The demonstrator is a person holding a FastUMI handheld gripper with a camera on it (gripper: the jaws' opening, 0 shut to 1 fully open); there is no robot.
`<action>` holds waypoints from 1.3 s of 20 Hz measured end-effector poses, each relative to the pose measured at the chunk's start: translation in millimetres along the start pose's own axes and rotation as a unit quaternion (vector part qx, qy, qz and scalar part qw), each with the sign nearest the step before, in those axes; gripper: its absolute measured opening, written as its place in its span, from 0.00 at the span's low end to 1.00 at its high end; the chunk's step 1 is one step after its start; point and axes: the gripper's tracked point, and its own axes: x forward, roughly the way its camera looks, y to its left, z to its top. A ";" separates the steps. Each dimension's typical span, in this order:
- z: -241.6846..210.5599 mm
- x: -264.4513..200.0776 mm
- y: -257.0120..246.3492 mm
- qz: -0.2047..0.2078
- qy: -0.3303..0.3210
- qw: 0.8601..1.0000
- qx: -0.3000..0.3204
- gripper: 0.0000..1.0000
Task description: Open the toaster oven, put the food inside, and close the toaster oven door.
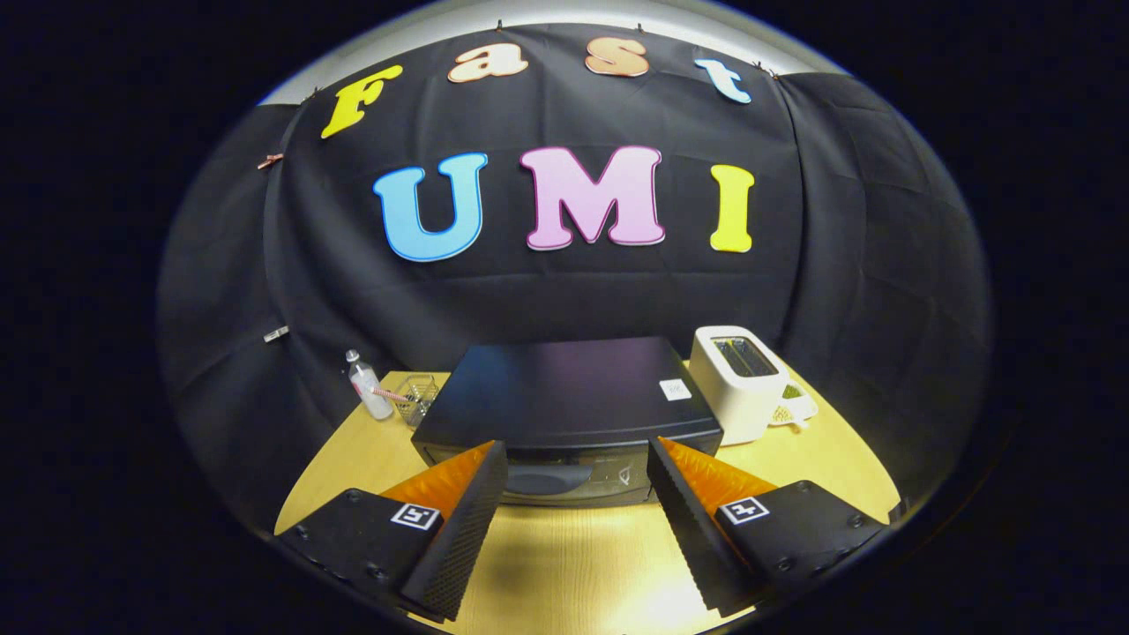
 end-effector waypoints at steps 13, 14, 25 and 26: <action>114.4 -71.4 -37.5 -0.025 -0.138 0.989 -0.052 0.98; 121.0 -79.1 -38.9 -0.025 -0.148 0.987 -0.054 0.98; 129.9 -111.5 -76.9 -0.053 -0.171 0.983 -0.042 0.99; 130.2 -113.6 -80.4 -0.058 -0.171 0.983 -0.042 0.98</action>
